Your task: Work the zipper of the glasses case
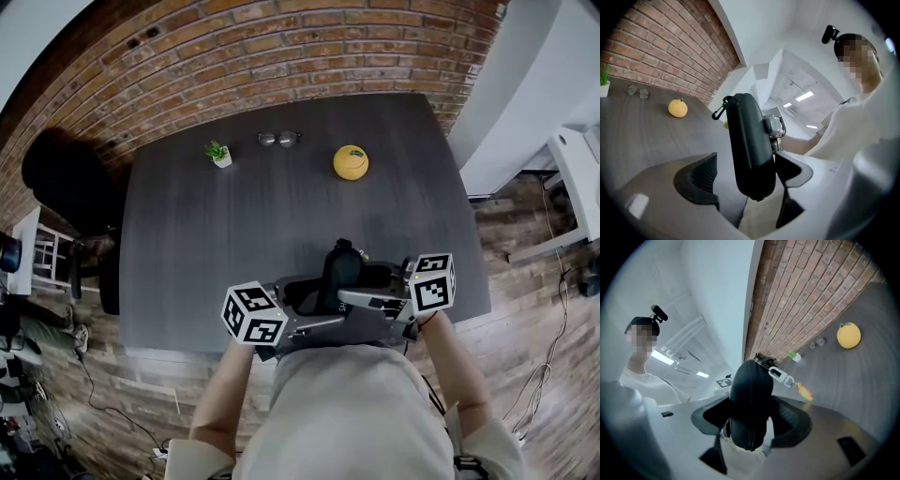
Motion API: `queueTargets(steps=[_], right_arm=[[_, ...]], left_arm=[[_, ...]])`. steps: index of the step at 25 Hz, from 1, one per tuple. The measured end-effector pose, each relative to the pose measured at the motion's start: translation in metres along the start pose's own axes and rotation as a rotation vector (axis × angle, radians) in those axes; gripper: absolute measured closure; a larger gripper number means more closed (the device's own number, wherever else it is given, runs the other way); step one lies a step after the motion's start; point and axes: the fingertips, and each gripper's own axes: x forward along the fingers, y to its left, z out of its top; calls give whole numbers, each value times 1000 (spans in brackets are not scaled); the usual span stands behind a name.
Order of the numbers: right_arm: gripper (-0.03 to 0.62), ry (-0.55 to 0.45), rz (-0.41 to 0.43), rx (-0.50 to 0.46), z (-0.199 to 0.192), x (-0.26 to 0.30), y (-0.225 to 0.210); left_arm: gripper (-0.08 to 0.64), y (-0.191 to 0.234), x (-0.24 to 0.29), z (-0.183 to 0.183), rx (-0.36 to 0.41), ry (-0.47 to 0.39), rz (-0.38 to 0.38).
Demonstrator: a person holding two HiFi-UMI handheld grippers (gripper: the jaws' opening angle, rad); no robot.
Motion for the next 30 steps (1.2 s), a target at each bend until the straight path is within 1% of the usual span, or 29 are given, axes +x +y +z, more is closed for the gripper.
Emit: queueTargets(steps=[2,4,5,6,7,8,10,12,13,15,17,19,20,22,24,25,27,29,30], right_arm=[[325,24,35,-9,-1,2,5],[325,37,56,-17,-1,4,8],[325,38,60,-22,-1,5,8],[325,38,59,-27,0,5,8],[325,36,55,-31,1,5,8],[325,35,52,-34,2,6,7],[325,34,47,-41,3,8,7],[325,29,34,-71,4,9,8],[332,24,20,-103,5,8,10],[284,23,-24,-181,6,3,11],[278,29,-79,-245,9,-5,8],[279,44,-156,-322,14,-15,0],[283,58,-210,-375,17,-20,-6],[288,108,-326,-522,20,-26,-18],[298,179,-404,-680,20,-26,-25],[301,217,-419,-747,18,-22,-26],[302,287,-406,-855,12,-10,-24],[307,333,-371,-926,6,5,-20],[328,337,-363,-956,4,10,-18]], left_arm=[[183,-6,5,-3,-28,15,-62],[185,-11,9,-4,-48,16,-108],[199,-13,10,-4,-57,11,-126],[228,-15,11,-3,-66,3,-141],[265,-17,11,-2,-73,-6,-150],[284,-17,10,-1,-77,-15,-153],[287,-16,9,0,-81,-27,-148],[288,-14,6,0,-76,-39,-136],[288,-13,4,1,-72,-46,-129],[290,-11,-1,3,-68,-59,-123],[290,-10,-9,4,-67,-60,-130],[290,-12,-17,3,-62,-43,-145],[290,-14,-19,2,-56,-27,-153],[290,-18,-22,-1,-38,13,-165],[290,-23,-24,-5,-17,54,-173],[290,-26,-25,-6,-7,72,-178],[290,-32,-26,-8,11,101,-189],[290,-36,-26,-10,22,118,-200],[290,-38,-26,-10,26,122,-202]])
